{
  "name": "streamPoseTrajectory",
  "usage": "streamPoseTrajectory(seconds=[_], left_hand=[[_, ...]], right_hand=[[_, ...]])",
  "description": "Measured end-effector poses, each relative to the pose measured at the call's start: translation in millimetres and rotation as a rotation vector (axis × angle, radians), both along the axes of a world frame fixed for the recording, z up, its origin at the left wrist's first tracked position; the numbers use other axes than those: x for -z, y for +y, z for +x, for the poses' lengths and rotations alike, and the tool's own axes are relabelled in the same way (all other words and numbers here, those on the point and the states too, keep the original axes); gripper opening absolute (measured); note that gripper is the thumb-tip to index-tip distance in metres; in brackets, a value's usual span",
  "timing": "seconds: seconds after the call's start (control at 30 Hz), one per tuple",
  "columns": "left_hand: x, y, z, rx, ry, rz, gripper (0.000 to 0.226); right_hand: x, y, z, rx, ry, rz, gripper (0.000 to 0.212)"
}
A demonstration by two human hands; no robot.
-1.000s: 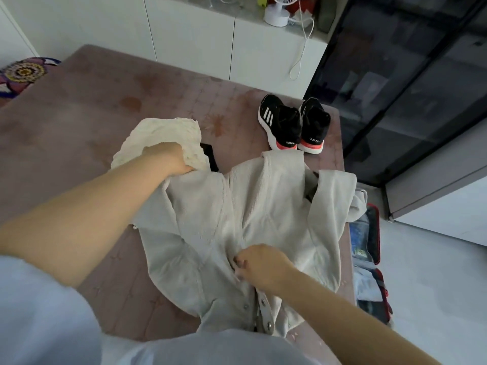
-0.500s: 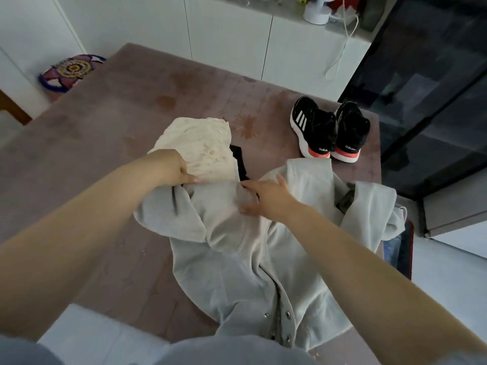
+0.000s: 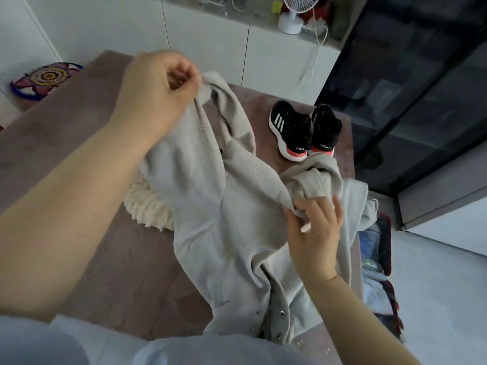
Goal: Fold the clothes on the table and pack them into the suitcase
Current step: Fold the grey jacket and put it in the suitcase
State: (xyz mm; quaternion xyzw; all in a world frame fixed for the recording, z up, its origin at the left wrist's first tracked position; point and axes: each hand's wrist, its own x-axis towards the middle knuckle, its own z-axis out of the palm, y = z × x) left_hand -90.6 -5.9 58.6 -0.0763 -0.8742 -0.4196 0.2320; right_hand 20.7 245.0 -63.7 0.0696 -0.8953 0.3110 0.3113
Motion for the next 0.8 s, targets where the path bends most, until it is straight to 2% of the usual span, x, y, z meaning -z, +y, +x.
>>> streamPoseTrajectory(seconds=[0.07,0.13,0.23,0.3,0.37,0.43,0.47,0.53,0.6,0.67,0.73,0.8], left_hand=[[4,-12,-4,-0.119,0.101,0.041,0.014],[18,-35,-9,-0.236,0.094,0.06,0.011],[60,-70,-4,-0.372,-0.11,-0.047,0.017],[95,-90,8,-0.42,-0.334,-0.184,0.018],[113,-98,19,-0.445,-0.552,-0.229,0.026],[115,-91,18,-0.446,-0.591,-0.232,0.042],[114,-81,15,-0.409,-0.516,-0.256,0.046],[109,-47,10,-0.235,-0.326,-0.34,0.041],[110,-7,11,0.054,-0.298,-0.369,0.026],[115,26,13,0.283,-0.573,-0.38,0.017],[117,45,15,0.43,-0.872,-0.564,0.039],[118,55,16,0.458,-1.013,-0.707,0.04]], right_hand=[[3,-3,12,0.005,0.047,0.027,0.018],[15,-7,24,-0.043,-0.022,0.113,0.015],[39,-13,44,-0.151,-0.235,0.301,0.023],[53,-15,59,-0.203,-0.362,0.446,0.026],[61,-17,64,-0.224,-0.439,0.547,0.025],[53,-19,53,-0.21,-0.44,0.596,0.014],[46,-18,40,-0.191,-0.395,0.595,0.007],[23,-16,10,-0.1,-0.291,0.56,0.018],[6,-12,-25,-0.011,-0.283,0.544,0.02],[-5,-7,-53,0.015,-0.483,0.552,0.046],[-10,0,-71,-0.037,-0.71,0.651,0.073],[-19,11,-79,-0.114,-0.927,0.764,0.093]])
